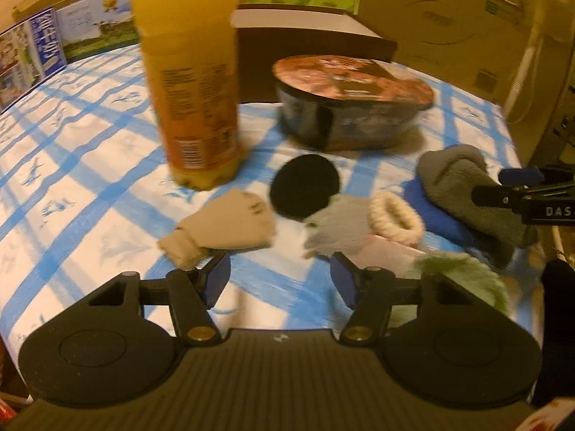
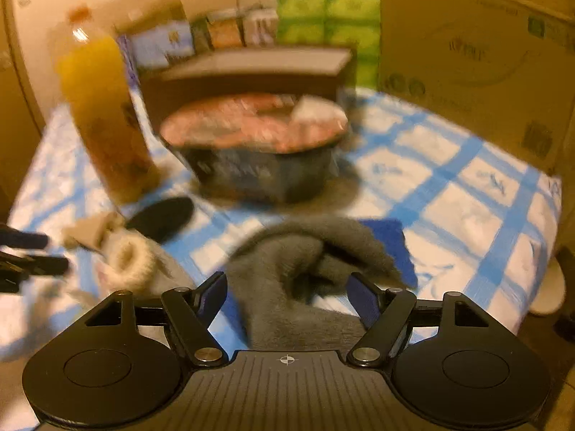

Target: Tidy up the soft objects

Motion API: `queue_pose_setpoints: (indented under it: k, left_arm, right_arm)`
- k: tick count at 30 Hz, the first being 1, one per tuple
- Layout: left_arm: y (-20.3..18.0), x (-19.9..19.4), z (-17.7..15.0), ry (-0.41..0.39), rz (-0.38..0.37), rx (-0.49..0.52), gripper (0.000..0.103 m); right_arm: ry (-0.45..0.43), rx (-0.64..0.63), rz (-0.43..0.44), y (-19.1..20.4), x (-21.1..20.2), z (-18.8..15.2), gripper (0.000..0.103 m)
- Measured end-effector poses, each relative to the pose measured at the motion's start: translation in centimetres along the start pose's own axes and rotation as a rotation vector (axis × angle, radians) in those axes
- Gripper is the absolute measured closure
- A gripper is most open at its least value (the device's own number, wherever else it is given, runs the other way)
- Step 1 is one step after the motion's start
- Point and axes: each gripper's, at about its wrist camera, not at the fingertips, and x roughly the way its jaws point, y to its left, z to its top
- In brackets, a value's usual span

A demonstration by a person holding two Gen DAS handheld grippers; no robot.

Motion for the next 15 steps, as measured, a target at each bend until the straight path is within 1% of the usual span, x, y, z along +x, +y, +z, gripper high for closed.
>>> queue_pose_setpoints:
  k: [2,4,7,10,11,13,15]
  left_arm:
    - [-0.7,0.2,0.0,0.006,-0.020,0.012,0.046]
    - [-1.1,0.3,0.0,0.011,-0.035,0.010,0.046]
    - [-1.3,0.2,-0.3,0.022,-0.043,-0.003,0.046]
    - [-1.4,0.0,-0.7,0.030,-0.037,-0.001,0.046]
    - [-1.4,-0.1,-0.8,0.033,-0.035,-0.004,0.046]
    - [-1.2,-0.2,-1.0,0.038,-0.038,-0.013,0.046]
    - [-1.2,-0.1,-1.2,0.042,-0.039,-0.014,0.046]
  right_arm:
    - [-0.004,-0.018,0.020,0.6,-0.8,-0.2,0.037]
    - [0.016,-0.037,0.059,1.1,-1.1,-0.5,0.049]
    - [0.054,-0.042,0.137,1.8,-1.0,-1.1,0.055]
    - [0.075,-0.060,0.222,2.9,-1.1,-1.4,0.055]
    - [0.070,-0.068,0.234,3.3,-1.2,-1.4,0.055]
    - [0.049,-0.086,0.221,4.1,-1.6,-1.3,0.055]
    - [0.024,-0.140,0.147,4.9,-1.7,-1.3,0.055]
